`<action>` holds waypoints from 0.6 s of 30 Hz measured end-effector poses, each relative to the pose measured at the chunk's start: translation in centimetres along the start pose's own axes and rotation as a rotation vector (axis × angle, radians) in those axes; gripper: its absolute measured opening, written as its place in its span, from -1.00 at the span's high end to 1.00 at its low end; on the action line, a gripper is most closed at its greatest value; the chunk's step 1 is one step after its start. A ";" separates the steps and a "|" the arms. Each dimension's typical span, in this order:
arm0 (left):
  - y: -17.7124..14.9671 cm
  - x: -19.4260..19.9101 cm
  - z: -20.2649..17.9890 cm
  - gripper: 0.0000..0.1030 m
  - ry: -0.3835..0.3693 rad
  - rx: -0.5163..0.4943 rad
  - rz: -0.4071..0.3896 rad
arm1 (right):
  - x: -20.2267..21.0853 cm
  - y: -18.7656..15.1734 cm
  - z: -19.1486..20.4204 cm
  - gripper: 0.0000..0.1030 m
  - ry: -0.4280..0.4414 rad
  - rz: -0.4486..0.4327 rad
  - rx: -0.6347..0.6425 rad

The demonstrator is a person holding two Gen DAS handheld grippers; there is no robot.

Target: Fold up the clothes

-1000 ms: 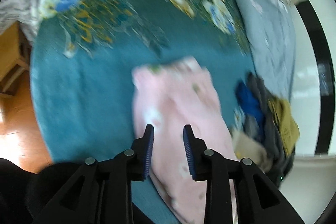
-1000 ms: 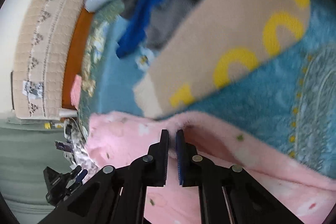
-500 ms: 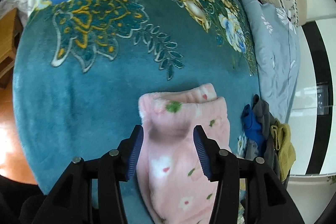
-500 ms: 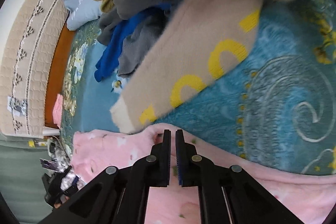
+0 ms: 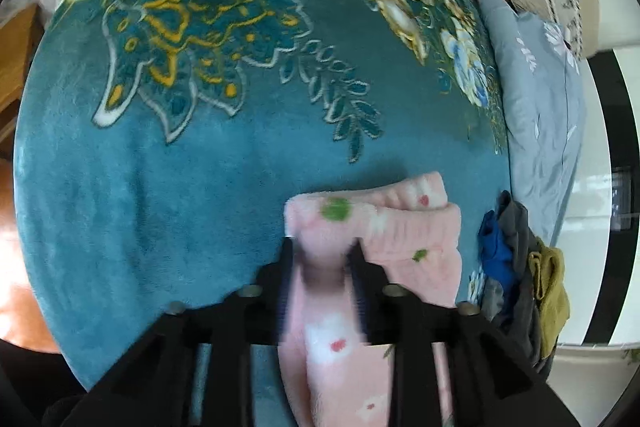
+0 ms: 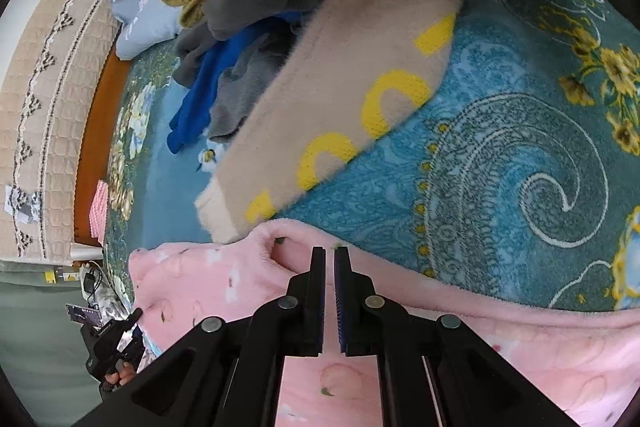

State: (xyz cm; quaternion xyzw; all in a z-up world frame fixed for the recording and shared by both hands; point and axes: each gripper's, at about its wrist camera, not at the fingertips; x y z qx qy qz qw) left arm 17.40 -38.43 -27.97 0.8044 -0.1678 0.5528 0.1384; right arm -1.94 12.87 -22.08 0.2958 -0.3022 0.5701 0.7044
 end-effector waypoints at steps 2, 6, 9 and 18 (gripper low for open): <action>0.0 -0.2 0.9 -0.09 -0.007 0.049 0.010 | 0.1 -0.1 0.1 0.87 0.000 -0.001 0.004; 0.0 -0.9 1.4 -0.18 -0.034 0.064 0.060 | 0.4 -0.2 0.3 0.87 -0.001 -0.002 0.010; -0.2 -1.7 0.1 -0.18 -0.057 -0.005 0.109 | 0.2 -0.3 0.2 0.87 -0.001 0.002 -0.001; -0.8 -1.3 -1.3 0.80 -0.159 -0.082 0.084 | 1.0 -0.7 1.0 0.87 -0.010 -0.008 0.013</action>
Point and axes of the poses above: each gripper's, at about its wrist camera, not at the fingertips, and x roughly against the way its jaws point, z to its left, y to its top, and after that the axes turned 12 degrees about y, right-handed
